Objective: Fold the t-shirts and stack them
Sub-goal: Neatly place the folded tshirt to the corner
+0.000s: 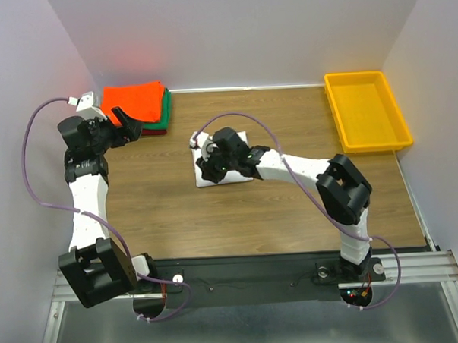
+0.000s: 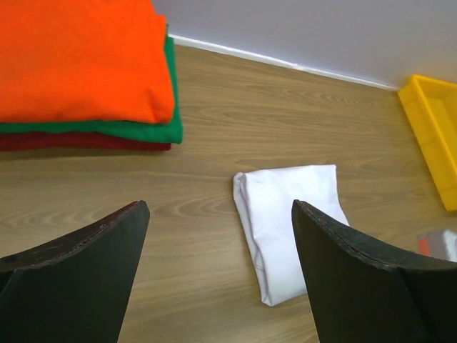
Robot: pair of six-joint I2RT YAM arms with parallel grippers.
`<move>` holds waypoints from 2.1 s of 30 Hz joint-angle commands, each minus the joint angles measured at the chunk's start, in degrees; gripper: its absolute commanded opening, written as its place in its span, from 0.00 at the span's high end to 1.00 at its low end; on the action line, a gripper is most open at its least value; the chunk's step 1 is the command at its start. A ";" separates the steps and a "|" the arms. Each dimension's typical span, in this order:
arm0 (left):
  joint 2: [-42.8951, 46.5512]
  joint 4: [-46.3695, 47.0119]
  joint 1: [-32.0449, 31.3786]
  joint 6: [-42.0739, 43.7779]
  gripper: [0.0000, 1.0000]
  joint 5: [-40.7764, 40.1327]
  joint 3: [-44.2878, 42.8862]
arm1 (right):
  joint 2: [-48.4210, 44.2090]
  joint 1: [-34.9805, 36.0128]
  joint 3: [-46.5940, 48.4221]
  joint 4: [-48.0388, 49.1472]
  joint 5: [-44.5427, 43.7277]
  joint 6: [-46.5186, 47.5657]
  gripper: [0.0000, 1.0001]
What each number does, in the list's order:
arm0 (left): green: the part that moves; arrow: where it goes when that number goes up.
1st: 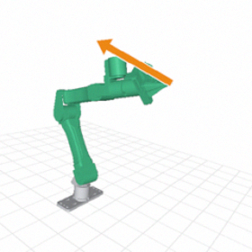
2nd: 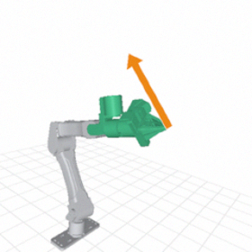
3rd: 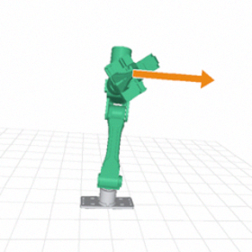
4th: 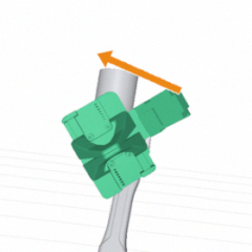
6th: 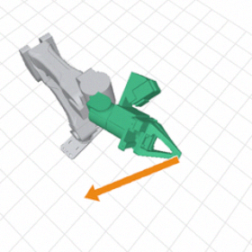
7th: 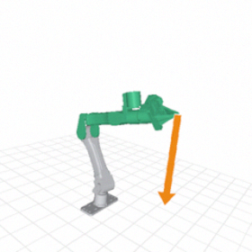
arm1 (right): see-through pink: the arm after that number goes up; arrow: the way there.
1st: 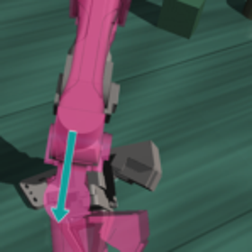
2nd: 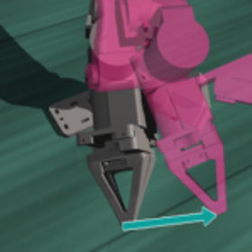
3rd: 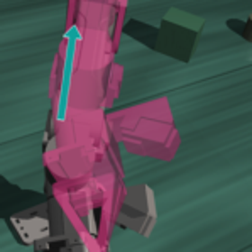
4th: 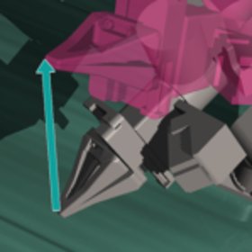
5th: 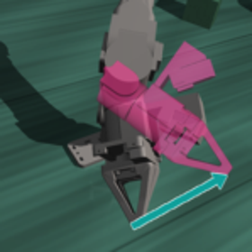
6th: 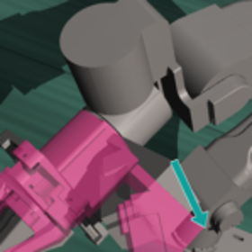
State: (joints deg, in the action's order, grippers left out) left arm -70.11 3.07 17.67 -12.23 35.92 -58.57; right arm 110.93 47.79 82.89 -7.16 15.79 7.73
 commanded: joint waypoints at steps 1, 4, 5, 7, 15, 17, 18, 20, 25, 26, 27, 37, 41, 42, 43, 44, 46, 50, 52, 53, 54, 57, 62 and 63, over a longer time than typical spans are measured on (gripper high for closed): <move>3.40 -2.98 -0.18 3.44 0.07 -6.82 -0.32 | 4.46 2.65 4.11 -1.89 -9.54 5.89 0.65; 4.01 -4.83 -0.18 4.23 0.07 -7.97 0.73 | 7.45 5.03 5.88 -1.89 -11.30 5.72 0.65; 4.27 -4.92 -0.18 4.32 0.07 -7.89 1.26 | 8.32 5.82 6.83 -1.89 -11.83 5.89 0.65; 4.45 -4.39 -0.18 4.32 0.07 -7.62 1.87 | 10.34 6.61 7.98 -1.89 -13.67 6.07 0.64; 2.43 -5.26 -0.27 4.41 0.07 -6.57 3.11 | 15.36 7.05 11.24 -2.25 -14.12 5.63 0.63; 1.64 -5.27 -0.71 4.32 0.07 -6.39 3.72 | 16.59 7.05 10.98 -2.42 -15.00 5.46 0.63; 1.47 -5.27 -0.71 4.41 0.07 -6.22 3.98 | 16.94 7.05 10.89 -2.51 -15.26 5.54 0.63; 0.68 -4.74 -1.06 3.71 0.07 -5.86 4.34 | 17.38 6.97 10.19 -2.77 -15.35 6.07 0.63; -2.05 -4.13 -4.57 3.70 0.07 -6.74 4.95 | 17.74 6.88 8.25 -3.04 -15.61 7.04 0.81; -2.31 -3.78 -5.10 3.53 0.07 -7.09 5.47 | 17.39 6.79 7.82 -3.04 -15.62 6.95 0.95; -2.49 -3.51 -5.80 3.27 0.07 -7.53 5.91 | 16.86 6.62 7.55 -3.04 -15.62 6.95 1.00; -10.12 6.41 -8.70 -7.89 0.07 2.92 12.16 | 5.96 3.10 8.60 -2.95 -9.03 2.74 0.99; -15.22 10.28 -12.13 -12.81 0.07 3.19 11.99 | 4.91 2.48 8.25 -2.95 -7.44 2.64 0.99; -16.45 10.55 -13.53 -13.52 0.07 3.28 10.68 | 4.82 2.40 8.16 -2.95 -7.18 2.64 0.99; -18.99 10.73 -14.76 -15.00 0.07 3.19 9.10 | 4.56 2.22 7.81 -2.95 -7.09 2.47 1.00; -20.15 10.73 -14.77 -15.89 0.07 2.93 8.47 | 4.47 2.05 7.72 -2.95 -7.00 2.38 0.99; -22.52 11.43 -16.25 -18.26 0.07 2.66 7.42 | 4.47 1.96 7.63 -2.95 -6.83 2.38 1.00; -28.49 14.67 -17.41 -24.75 0.07 1.87 6.27 | 4.82 1.61 7.37 -2.95 -5.25 2.47 0.99; -29.99 15.65 -19.15 -26.43 0.07 1.09 6.18 | 4.90 1.60 7.46 -2.95 -4.37 2.47 1.00; -31.48 15.91 -19.86 -27.31 0.07 0.65 6.18 | 4.90 1.52 7.46 -2.95 -3.58 2.29 1.00; -32.19 16.61 -20.22 -28.63 0.07 0.21 6.01 | 4.90 1.60 7.46 -2.95 -3.40 2.21 0.99; -34.48 17.76 -21.79 -30.74 0.07 -0.85 5.92 | 5.34 1.60 8.16 -2.95 -3.14 1.68 0.99; -37.12 20.39 -24.08 -34.35 0.07 -2.26 5.83 | 6.92 1.60 9.91 -2.86 -2.61 0.10 0.99; -37.38 20.92 -24.52 -34.61 0.07 -3.13 6.01 | 7.80 1.60 10.36 -2.86 -3.13 -0.69 0.99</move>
State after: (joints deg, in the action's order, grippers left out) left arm -105.58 22.04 -5.23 -43.77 35.83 -51.99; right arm 117.75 49.50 90.91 -11.33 11.88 9.28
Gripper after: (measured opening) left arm 0.931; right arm 0.020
